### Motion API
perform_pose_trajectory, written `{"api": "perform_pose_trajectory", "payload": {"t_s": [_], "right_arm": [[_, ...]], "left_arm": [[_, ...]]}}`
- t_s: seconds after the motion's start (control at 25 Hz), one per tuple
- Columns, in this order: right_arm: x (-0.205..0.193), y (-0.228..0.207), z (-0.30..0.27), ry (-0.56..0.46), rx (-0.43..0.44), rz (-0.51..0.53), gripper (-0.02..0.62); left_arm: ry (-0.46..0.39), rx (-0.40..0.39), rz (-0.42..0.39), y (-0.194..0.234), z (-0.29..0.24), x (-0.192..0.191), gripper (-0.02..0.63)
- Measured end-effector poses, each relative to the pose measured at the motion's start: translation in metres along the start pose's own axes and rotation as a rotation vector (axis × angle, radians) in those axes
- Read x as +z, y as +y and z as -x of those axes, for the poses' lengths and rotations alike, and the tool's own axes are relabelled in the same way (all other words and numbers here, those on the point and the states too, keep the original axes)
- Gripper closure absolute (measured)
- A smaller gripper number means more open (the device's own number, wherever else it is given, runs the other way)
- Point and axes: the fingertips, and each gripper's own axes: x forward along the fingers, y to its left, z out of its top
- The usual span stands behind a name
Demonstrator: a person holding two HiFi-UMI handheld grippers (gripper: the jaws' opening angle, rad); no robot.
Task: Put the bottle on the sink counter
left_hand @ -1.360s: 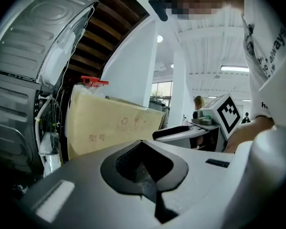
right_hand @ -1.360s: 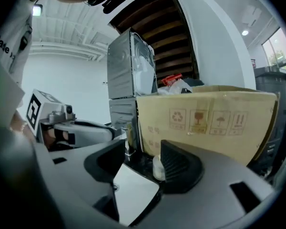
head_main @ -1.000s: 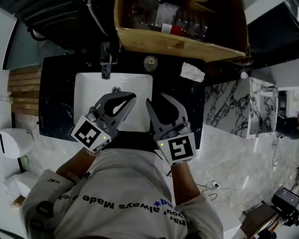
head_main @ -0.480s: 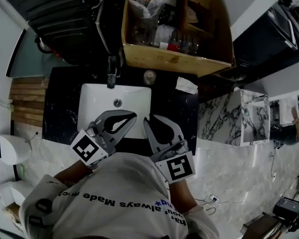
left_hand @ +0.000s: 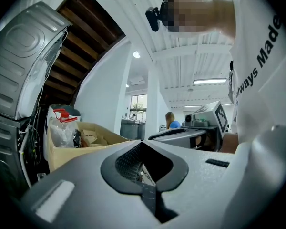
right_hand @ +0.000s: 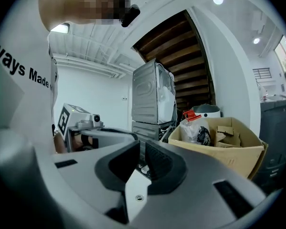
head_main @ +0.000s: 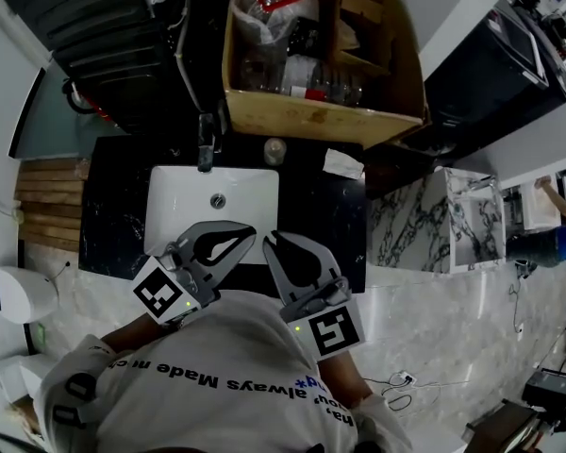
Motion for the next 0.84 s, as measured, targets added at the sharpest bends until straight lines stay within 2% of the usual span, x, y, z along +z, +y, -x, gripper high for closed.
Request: {"api": "perform_pose_trajectory", "payload": {"t_s": [0.84], "right_arm": [[-0.0008,0.001,0.0007,0.016,-0.02,0.018,0.561]], "left_arm": [[-0.012,0.007,-0.005,-0.0018,0.003,0.0019,0.604]]}}
